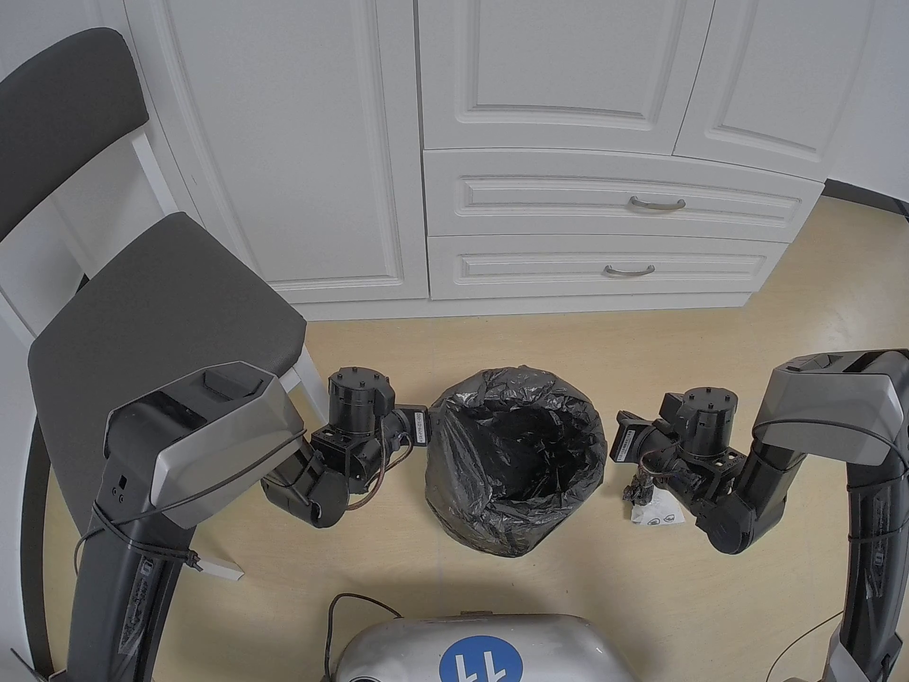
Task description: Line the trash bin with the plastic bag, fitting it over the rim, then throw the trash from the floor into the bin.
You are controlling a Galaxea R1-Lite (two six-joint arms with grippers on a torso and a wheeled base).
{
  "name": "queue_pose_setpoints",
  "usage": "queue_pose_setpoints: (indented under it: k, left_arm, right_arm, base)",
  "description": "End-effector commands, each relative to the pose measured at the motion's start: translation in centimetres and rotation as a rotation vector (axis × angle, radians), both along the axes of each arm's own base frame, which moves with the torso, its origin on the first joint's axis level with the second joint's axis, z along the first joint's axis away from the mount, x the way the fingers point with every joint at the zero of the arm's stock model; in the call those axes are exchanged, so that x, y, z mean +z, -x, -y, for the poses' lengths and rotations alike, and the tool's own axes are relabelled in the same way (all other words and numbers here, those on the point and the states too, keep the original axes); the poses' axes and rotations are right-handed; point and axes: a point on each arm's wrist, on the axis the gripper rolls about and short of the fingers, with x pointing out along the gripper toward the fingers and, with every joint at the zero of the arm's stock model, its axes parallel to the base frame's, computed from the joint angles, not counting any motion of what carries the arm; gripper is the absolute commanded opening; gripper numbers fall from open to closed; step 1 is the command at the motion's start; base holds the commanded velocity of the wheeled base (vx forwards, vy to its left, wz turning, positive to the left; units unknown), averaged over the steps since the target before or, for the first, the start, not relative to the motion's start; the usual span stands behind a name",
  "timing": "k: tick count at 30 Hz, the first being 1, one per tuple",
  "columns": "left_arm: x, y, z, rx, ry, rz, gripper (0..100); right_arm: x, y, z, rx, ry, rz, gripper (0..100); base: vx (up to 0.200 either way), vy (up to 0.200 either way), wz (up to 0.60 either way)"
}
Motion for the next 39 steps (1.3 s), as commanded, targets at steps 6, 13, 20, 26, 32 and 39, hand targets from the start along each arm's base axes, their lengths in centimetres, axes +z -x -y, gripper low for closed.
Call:
queue_pose_setpoints:
  k: [6, 13, 20, 26, 32, 39]
  left_arm:
    - [0.1, -0.6, -0.8, 0.012, 0.004, 0.0, 100]
    - [-0.9, -1.0, -1.1, 0.02, -0.001, -0.015, 100]
    - [-2.4, -1.5, -1.4, 0.03, -0.012, -0.039, 100]
    - [-3.3, -1.6, -1.5, 0.028, -0.011, -0.074, 100]
    - [-4.5, -1.5, -1.1, 0.013, 0.008, -0.117, 100]
    - [-5.1, -1.5, -1.0, 0.01, -0.003, -0.145, 100]
  right_arm:
    - [-0.1, 0.1, 0.0, 0.002, 0.003, -0.003, 0]
    - [-0.2, 0.1, 0.0, 0.002, 0.005, -0.008, 0]
    - [-0.4, 0.1, 0.0, 0.002, 0.007, -0.011, 0]
    - [-0.5, 0.1, 0.0, 0.002, 0.009, -0.015, 0]
    - [-1.2, 0.2, -0.5, 0.014, 0.013, -0.03, 0]
    - [-1.7, 0.2, -0.7, 0.02, 0.017, -0.04, 0]
  base:
    - [0.0, 0.0, 0.0]
    - [0.0, 0.0, 0.0]
    - [0.0, 0.0, 0.0]
    - [0.0, 0.0, 0.0]
    - [0.0, 0.0, 0.0]
    - [0.0, 0.0, 0.0]
